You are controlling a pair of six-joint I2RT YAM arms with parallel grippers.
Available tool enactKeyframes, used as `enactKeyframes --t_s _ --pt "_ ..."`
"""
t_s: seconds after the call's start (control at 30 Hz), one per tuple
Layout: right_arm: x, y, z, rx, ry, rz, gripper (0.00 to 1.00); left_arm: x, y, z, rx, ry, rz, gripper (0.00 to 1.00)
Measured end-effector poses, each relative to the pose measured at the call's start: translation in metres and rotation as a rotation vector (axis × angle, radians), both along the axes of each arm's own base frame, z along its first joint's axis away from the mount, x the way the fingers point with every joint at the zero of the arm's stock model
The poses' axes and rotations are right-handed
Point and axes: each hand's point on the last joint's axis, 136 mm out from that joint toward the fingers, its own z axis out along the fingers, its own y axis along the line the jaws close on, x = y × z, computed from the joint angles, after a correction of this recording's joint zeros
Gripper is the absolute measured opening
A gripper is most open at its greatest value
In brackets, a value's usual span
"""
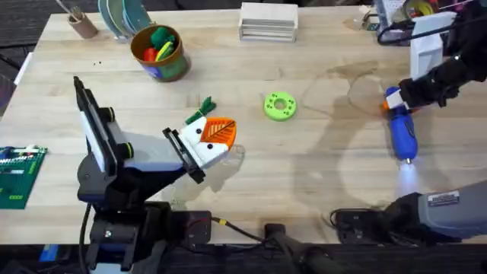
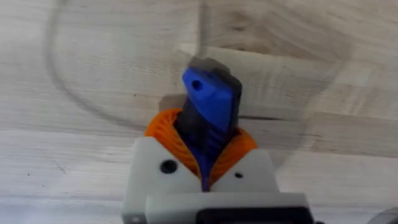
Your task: Pick up the gripper from the table and insert it into the empty holder that is missing its gripper. Then pick up a screw, insert it into the mounting hole, and use the screwdriver to tighten it. Finally, clean up the table by picking up the vegetable and placing it into the bucket.
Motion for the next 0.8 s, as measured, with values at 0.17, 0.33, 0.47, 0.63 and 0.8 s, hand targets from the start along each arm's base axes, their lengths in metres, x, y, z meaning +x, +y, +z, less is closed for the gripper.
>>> enactKeyframes --t_s 0.17,0.33,0.47,0.63,0.8 --pt "0.003 -0.001 0.0 -0.003 -0.013 -0.015 0.03 0.0 0.0 0.0 0.0 0.0 0.0 0.008" --pt "0.005 -0.001 0.001 -0.001 -0.023 -0.022 0.03 0.0 0.0 0.0 0.0 0.0 0.0 0.008" --pt "0.009 0.0 0.006 0.002 -0.051 -0.024 0.03 0.0 0.0 0.0 0.0 0.0 0.0 0.008" --pt "0.015 -0.001 0.032 -0.02 -0.139 -0.027 0.03 0.0 0.0 0.0 0.0 0.0 0.001 0.008" --pt "0.02 -0.002 0.068 -0.058 -0.251 -0.027 0.03 0.0 0.0 0.0 0.0 0.0 0.0 0.008"
